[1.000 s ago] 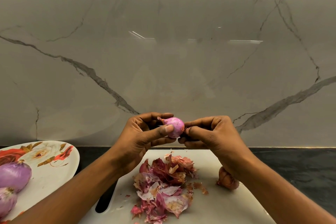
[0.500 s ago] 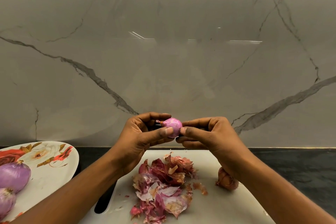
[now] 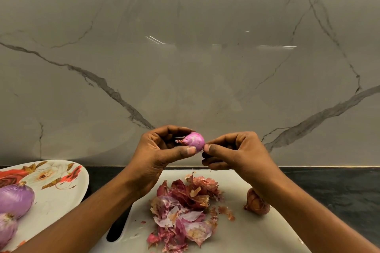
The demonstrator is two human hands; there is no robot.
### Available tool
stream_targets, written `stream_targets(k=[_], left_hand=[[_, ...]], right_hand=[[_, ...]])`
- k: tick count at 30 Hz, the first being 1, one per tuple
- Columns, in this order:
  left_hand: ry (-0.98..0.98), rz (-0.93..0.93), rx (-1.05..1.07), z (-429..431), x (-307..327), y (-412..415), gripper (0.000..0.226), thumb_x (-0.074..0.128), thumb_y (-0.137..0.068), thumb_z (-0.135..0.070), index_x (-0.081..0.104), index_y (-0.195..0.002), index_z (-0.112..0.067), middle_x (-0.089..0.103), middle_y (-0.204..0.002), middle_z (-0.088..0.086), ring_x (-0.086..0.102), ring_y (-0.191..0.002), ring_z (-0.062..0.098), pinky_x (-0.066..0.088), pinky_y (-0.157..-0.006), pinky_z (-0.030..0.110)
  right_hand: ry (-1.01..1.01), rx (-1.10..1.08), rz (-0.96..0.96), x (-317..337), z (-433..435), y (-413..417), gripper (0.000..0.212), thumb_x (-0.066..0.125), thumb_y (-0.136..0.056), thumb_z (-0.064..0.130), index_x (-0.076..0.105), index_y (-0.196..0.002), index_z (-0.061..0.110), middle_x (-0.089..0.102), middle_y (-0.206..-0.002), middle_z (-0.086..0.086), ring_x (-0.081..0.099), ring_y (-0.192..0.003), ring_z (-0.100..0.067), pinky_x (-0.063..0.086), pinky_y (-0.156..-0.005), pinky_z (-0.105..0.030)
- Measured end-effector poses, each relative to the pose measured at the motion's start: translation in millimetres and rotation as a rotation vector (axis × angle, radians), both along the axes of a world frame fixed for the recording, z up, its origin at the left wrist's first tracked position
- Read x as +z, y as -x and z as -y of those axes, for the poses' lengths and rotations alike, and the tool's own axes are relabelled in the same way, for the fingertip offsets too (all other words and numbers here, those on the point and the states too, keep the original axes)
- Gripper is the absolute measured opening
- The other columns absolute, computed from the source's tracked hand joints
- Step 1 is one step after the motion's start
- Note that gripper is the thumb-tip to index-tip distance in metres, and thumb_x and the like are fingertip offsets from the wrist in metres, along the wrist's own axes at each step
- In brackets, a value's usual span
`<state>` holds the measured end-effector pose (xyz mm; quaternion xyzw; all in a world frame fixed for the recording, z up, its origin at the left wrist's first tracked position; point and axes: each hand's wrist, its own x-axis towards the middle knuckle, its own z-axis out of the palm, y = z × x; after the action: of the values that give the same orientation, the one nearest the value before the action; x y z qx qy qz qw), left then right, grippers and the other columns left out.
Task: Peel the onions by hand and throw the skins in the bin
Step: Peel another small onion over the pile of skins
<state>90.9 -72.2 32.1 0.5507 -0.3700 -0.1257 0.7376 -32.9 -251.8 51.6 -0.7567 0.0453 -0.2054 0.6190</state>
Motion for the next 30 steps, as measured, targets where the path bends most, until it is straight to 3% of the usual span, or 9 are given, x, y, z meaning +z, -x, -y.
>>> stream_targets(k=[7, 12, 16, 22, 28, 30], left_hand=[[0.059, -0.113, -0.062, 1.4, 0.9, 0.0, 0.044, 0.078, -0.076, -0.004, 0.072, -0.119, -0.007, 0.076, -0.118, 0.012, 0.073, -0.111, 0.039, 0.064, -0.085, 0.037], [0.096, -0.189, -0.107, 1.0, 0.7, -3.7, 0.04, 0.078, -0.082, -0.007, 0.075, -0.123, -0.01, 0.072, -0.124, 0.015, 0.072, -0.113, 0.041, 0.064, -0.086, 0.039], [0.06, -0.149, -0.077, 1.6, -0.1, -2.4, 0.045, 0.08, -0.08, -0.005, 0.074, -0.124, -0.01, 0.074, -0.122, 0.013, 0.073, -0.112, 0.038, 0.064, -0.085, 0.036], [-0.016, -0.072, -0.068, 1.5, -2.7, -1.4, 0.049, 0.081, -0.075, -0.006, 0.072, -0.124, -0.008, 0.075, -0.123, 0.015, 0.073, -0.115, 0.035, 0.063, -0.092, 0.039], [0.025, -0.122, -0.101, 1.7, -1.5, -1.5, 0.049, 0.078, -0.077, -0.004, 0.071, -0.125, -0.005, 0.073, -0.125, 0.018, 0.072, -0.115, 0.038, 0.064, -0.088, 0.037], [0.032, -0.123, -0.098, 2.4, -1.1, -1.9, 0.049, 0.077, -0.077, -0.003, 0.071, -0.125, -0.004, 0.073, -0.126, 0.018, 0.072, -0.114, 0.038, 0.064, -0.088, 0.037]], right_hand=[[-0.016, -0.081, -0.019, 1.0, 2.7, -0.4, 0.007, 0.076, -0.093, 0.007, 0.078, -0.093, 0.0, 0.08, -0.083, -0.016, 0.08, -0.078, -0.031, 0.067, -0.071, -0.034], [0.091, -0.143, -0.03, -1.3, 5.7, -1.0, 0.004, 0.079, -0.09, 0.004, 0.079, -0.087, 0.001, 0.079, -0.079, -0.016, 0.079, -0.072, -0.028, 0.066, -0.067, -0.032], [-0.006, -0.058, -0.058, 0.5, 4.8, 0.2, 0.017, 0.083, -0.084, -0.001, 0.078, -0.1, 0.002, 0.08, -0.087, -0.017, 0.08, -0.082, -0.032, 0.067, -0.073, -0.033], [-0.126, 0.073, -0.07, 4.0, 1.1, 2.4, 0.033, 0.082, -0.086, 0.019, 0.075, -0.117, 0.009, 0.081, -0.098, -0.014, 0.08, -0.091, -0.033, 0.066, -0.081, -0.037], [-0.133, 0.053, -0.052, 2.4, 1.5, 1.8, 0.03, 0.072, -0.09, -0.011, 0.073, -0.116, 0.002, 0.081, -0.097, -0.017, 0.08, -0.091, -0.03, 0.066, -0.079, -0.033], [-0.108, 0.051, -0.062, 2.0, 1.5, 1.5, 0.029, 0.071, -0.091, -0.011, 0.074, -0.116, 0.003, 0.081, -0.096, -0.017, 0.08, -0.09, -0.029, 0.066, -0.079, -0.033]])
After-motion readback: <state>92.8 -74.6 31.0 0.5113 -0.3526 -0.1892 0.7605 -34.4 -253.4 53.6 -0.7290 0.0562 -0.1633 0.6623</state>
